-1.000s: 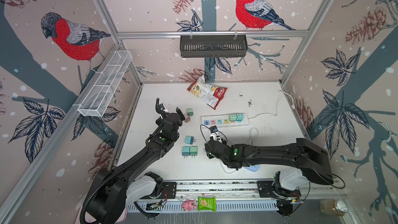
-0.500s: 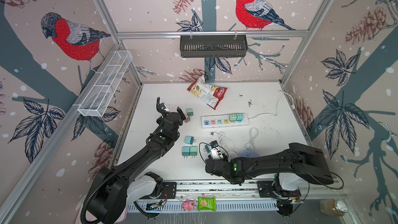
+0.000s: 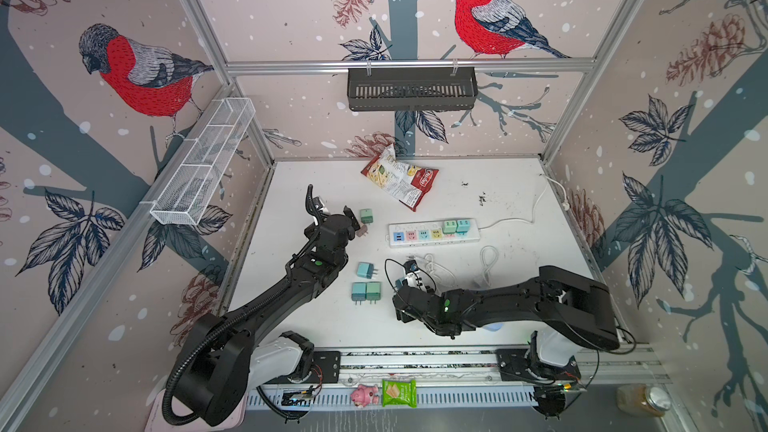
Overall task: Insert the plug
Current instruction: 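Lower the right gripper and close it on a loose teal adapter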
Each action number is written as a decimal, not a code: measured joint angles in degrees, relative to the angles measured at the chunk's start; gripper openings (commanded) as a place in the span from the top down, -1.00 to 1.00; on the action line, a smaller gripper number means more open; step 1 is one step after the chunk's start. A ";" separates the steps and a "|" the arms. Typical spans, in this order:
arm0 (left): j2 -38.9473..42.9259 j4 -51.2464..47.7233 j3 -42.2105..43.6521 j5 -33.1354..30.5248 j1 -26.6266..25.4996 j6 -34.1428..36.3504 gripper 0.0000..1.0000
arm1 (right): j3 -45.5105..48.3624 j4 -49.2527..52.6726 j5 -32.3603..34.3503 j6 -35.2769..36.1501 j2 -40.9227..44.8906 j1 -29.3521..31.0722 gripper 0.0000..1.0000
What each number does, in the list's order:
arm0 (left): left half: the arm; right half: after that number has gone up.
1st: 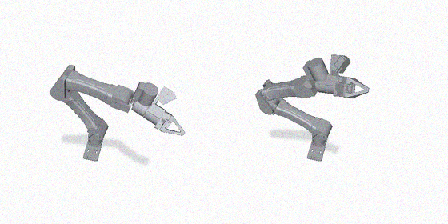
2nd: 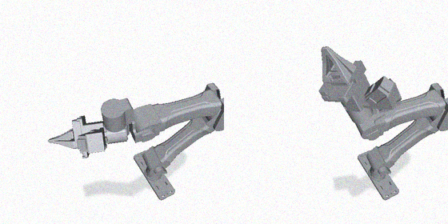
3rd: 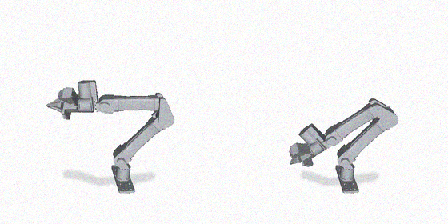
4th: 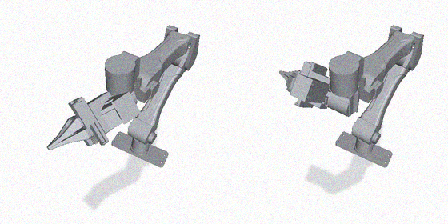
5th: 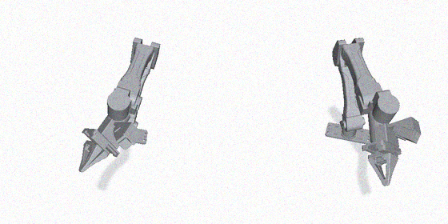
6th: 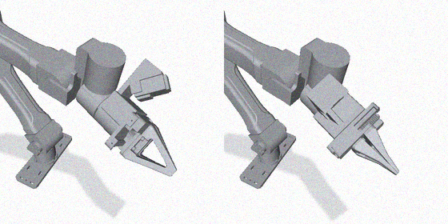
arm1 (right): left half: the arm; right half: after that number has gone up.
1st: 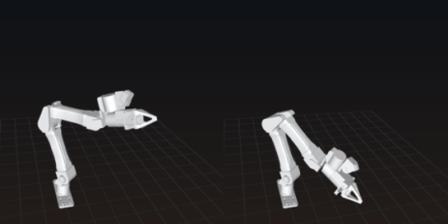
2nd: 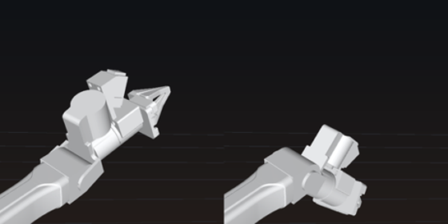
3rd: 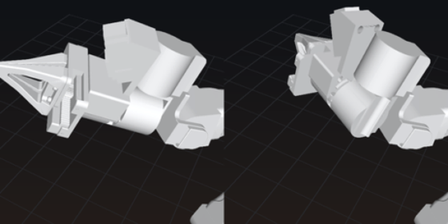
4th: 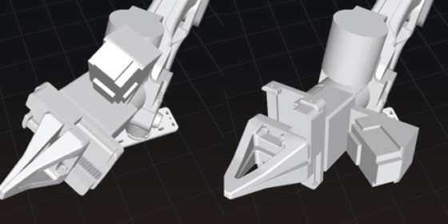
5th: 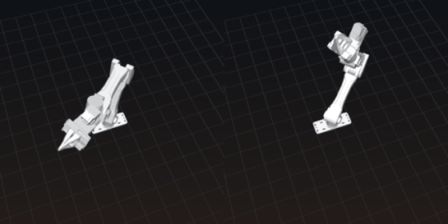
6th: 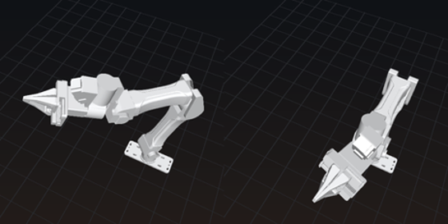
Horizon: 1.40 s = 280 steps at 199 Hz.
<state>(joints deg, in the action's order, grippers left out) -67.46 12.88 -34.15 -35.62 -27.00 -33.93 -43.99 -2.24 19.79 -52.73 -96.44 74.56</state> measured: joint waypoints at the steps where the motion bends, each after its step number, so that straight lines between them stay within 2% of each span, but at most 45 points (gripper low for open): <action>1: -0.04 0.00 -0.04 0.00 0.00 0.00 -0.93 | 0.00 -0.07 -0.02 0.20 -0.07 -0.04 -0.37; 82: -0.94 -0.26 -0.74 -0.20 0.00 0.00 -0.93 | -7.06 -3.82 -0.24 4.87 -7.80 -4.52 -0.35; 104: -0.72 -0.26 -0.74 -0.39 0.00 0.02 -0.93 | -8.66 -3.67 0.11 5.53 -9.09 -5.25 -0.53; 125: -0.70 -0.26 -0.74 -0.44 0.00 0.15 -0.94 | -9.79 -3.13 0.55 6.51 -9.92 -5.86 -0.54; 224: -1.33 -0.26 -0.92 -0.42 0.00 0.94 -0.93 | -16.28 -1.62 5.22 9.57 -16.06 -6.88 -0.54; 280: -1.64 -0.26 -1.14 -0.39 0.00 0.94 -0.93 | -15.85 1.16 6.12 9.57 -14.95 -6.38 -0.56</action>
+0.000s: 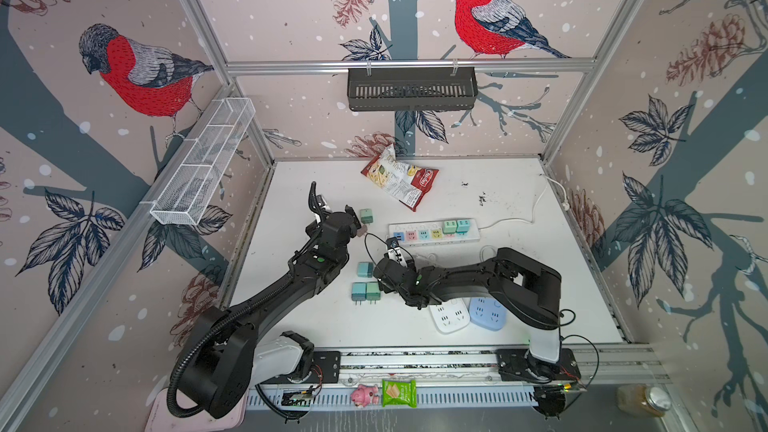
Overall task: Insert the plug
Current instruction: 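Lower the right gripper and close it on a loose teal adapter, then lift the teal adapter with the right gripper while the left gripper approaches it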
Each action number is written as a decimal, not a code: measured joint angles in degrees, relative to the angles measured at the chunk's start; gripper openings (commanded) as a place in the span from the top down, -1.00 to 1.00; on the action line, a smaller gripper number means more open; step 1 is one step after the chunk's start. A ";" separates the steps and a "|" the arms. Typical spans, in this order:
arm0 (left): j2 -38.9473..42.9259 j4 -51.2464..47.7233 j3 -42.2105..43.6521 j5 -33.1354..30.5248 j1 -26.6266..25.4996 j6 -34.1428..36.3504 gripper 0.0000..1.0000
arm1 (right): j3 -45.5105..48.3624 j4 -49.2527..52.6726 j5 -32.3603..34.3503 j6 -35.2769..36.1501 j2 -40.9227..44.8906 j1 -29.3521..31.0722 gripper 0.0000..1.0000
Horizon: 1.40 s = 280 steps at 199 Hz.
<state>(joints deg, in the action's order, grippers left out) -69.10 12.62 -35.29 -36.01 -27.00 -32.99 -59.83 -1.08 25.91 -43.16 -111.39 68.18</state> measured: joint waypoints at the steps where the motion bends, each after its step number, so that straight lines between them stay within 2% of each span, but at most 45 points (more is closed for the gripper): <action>1: 0.00 0.00 0.00 0.00 0.00 0.00 -0.94 | 0.11 0.24 0.04 0.02 0.11 0.04 -0.56; 35: -0.63 0.00 -0.22 0.22 0.00 0.00 -0.93 | 2.38 3.78 0.94 -0.42 2.67 2.03 -0.52; 58: -0.74 0.00 -0.35 0.42 0.00 0.00 -0.93 | 2.58 3.74 1.20 -0.63 2.51 2.49 -0.24; 85: -0.76 0.00 -0.37 0.46 0.00 0.00 -0.93 | 1.75 3.54 1.62 -0.83 1.68 2.80 -0.10; 96: -0.76 0.00 -0.37 0.46 0.00 0.00 -0.93 | 1.64 3.54 1.84 -0.85 1.60 3.06 -0.10; 116: -0.87 0.00 -0.39 0.52 0.00 0.00 -0.93 | 1.68 3.78 1.92 -1.44 1.75 3.74 -0.40; 131: -1.03 0.00 -0.44 0.90 0.00 0.00 -0.93 | 2.19 4.26 1.92 -1.51 2.29 4.22 -0.41; 159: -1.31 0.00 -0.66 1.09 0.00 0.00 -0.93 | 3.52 4.66 1.90 -2.01 3.43 4.50 -0.13; 194: -1.51 0.00 -0.74 1.25 0.00 0.00 -0.93 | 3.98 4.44 2.01 -2.27 3.65 4.63 0.35; 244: -0.50 -0.52 -0.87 2.25 0.00 -0.02 -0.93 | 5.07 7.02 1.25 -3.06 6.21 4.87 0.58; 280: 5.90 -0.68 0.66 4.79 -0.42 0.20 -0.94 | 7.34 9.07 3.43 -1.03 15.50 4.13 0.64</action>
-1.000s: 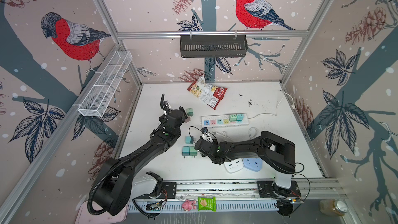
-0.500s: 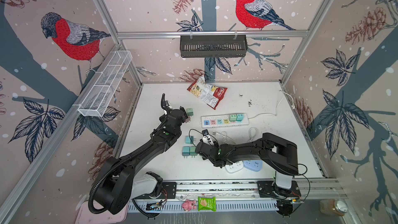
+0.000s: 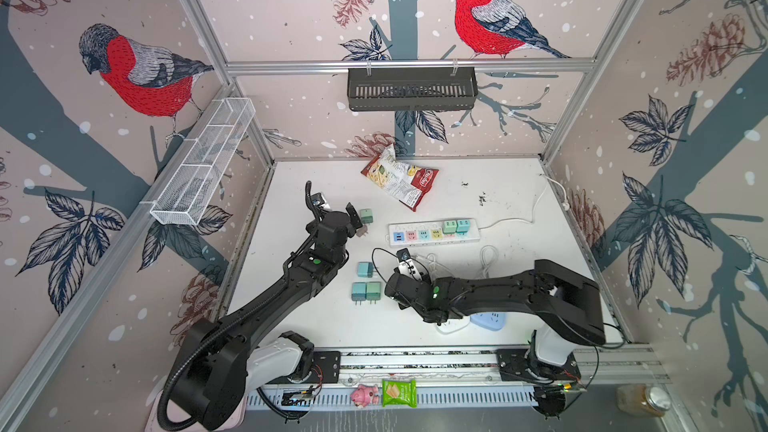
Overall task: Insert the plug
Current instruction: 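Lift the teal adapter with the right gripper while the left gripper approaches it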
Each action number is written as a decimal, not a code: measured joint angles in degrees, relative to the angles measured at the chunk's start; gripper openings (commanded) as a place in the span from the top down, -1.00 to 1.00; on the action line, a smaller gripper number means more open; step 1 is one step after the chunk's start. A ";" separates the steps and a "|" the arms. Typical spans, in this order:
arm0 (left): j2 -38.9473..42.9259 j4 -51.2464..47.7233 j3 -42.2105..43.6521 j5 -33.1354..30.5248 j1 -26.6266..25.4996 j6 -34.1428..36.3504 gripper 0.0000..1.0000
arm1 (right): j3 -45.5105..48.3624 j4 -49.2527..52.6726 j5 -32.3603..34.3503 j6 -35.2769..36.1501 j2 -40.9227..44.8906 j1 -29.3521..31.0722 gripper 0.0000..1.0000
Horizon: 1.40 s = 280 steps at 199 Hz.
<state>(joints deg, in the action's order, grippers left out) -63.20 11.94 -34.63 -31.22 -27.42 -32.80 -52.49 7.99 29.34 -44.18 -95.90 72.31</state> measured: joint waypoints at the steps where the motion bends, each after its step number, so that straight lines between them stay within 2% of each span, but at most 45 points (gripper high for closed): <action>1: 0.24 0.02 0.13 0.04 -0.02 0.04 -0.94 | 0.11 -0.02 0.15 0.20 0.48 -0.09 0.64; 44: 10.56 5.20 6.10 2.60 -4.94 5.03 -0.93 | 5.53 -5.51 5.27 8.24 14.27 -2.36 0.66; 77: 13.00 7.54 6.73 2.71 -7.04 7.78 -0.89 | 9.01 -13.44 9.22 18.16 23.85 -3.48 0.72; 96: 13.53 7.58 6.60 2.91 -7.74 8.68 -0.89 | 12.22 -21.33 11.58 24.98 29.77 -4.57 0.77; 104: 13.70 6.99 5.99 2.91 -8.07 8.70 -0.88 | 14.27 -24.98 11.74 27.78 32.15 -5.42 0.80; 125: 14.78 6.62 4.46 2.95 -9.51 8.81 -0.63 | 20.85 -34.38 11.26 34.99 37.70 -8.24 0.92; 154: 15.37 5.86 2.84 2.71 -12.87 10.73 -0.59 | 32.98 -45.94 9.14 42.97 45.44 -11.02 0.91; 178: 14.38 5.81 0.92 3.19 -16.81 13.09 -0.60 | 43.06 -53.59 6.03 45.75 50.12 -15.30 0.91; 194: 13.40 5.95 0.04 4.46 -20.20 15.50 -0.60 | 47.30 -57.48 2.27 48.02 50.23 -18.23 0.97; 222: 10.29 8.22 -0.66 6.32 -24.39 21.14 -0.60 | 48.74 -65.66 -6.27 51.76 46.58 -22.14 0.97; 249: 5.46 8.79 -2.62 12.68 -26.08 26.51 -0.60 | 50.05 -73.61 -14.05 56.78 37.22 -22.71 0.98; 280: 2.08 8.76 -4.57 20.92 -26.75 30.80 -0.63 | 51.43 -83.27 -15.13 62.71 25.66 -22.18 0.99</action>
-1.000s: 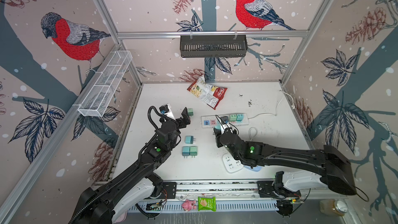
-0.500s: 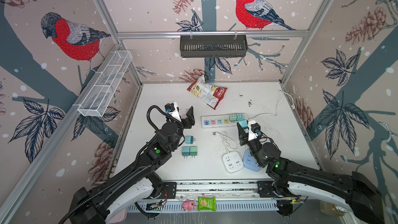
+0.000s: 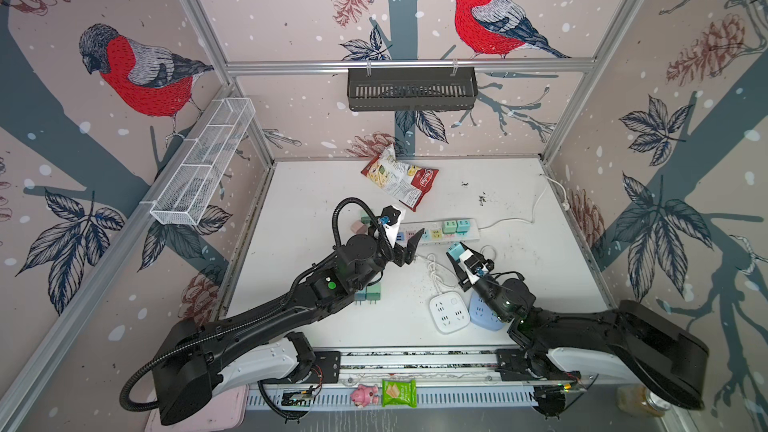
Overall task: Insert the plug
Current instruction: 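Lift the teal adapter with the right gripper while the left gripper approaches it, then close the left gripper on the teal adapter held by the right gripper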
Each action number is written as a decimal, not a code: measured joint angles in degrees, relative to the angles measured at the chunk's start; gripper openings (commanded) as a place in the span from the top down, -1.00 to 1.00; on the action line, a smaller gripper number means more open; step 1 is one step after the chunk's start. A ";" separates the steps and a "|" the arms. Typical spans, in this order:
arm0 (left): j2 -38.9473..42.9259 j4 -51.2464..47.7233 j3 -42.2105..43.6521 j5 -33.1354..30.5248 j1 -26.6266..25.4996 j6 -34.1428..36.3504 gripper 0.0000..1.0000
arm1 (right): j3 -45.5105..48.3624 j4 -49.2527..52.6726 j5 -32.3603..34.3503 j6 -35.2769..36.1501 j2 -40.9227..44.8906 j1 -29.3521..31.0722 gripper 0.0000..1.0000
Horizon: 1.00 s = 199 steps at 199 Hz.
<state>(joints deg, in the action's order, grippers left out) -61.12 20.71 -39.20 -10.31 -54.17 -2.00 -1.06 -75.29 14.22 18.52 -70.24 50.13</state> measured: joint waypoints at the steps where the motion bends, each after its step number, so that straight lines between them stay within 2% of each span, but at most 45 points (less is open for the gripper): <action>1: -0.02 0.00 0.00 0.17 0.00 0.09 -0.63 | 0.04 -0.50 0.02 0.26 -0.52 0.02 0.99; 32: -0.72 -0.83 -1.55 8.96 -0.20 2.23 -0.64 | -0.61 -7.63 2.05 5.57 -9.18 2.45 1.00; 61: 0.68 0.00 1.49 10.05 -0.37 2.03 -0.66 | -1.31 -13.05 7.37 10.78 -12.68 7.61 1.00; 78: 2.45 0.24 5.46 10.19 -0.42 1.79 -0.69 | -1.11 -14.53 8.26 12.24 -12.66 8.20 1.00; 121: 5.62 2.29 6.36 12.02 -0.46 1.81 -0.70 | 0.52 -15.21 8.07 12.46 -8.70 7.19 0.99; 157: 1.55 1.14 2.75 17.42 -1.31 2.29 -0.65 | 0.81 -15.74 4.85 11.58 -2.93 7.54 0.99; 199: -5.27 -4.46 -5.03 20.63 -6.16 4.00 -0.56 | 0.81 -14.78 0.83 11.21 2.40 7.56 0.99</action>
<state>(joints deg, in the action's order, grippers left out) -66.39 16.25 -44.23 10.33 -60.34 2.00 -0.25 -90.06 15.05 29.74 -67.83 57.69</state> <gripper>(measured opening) 0.792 0.437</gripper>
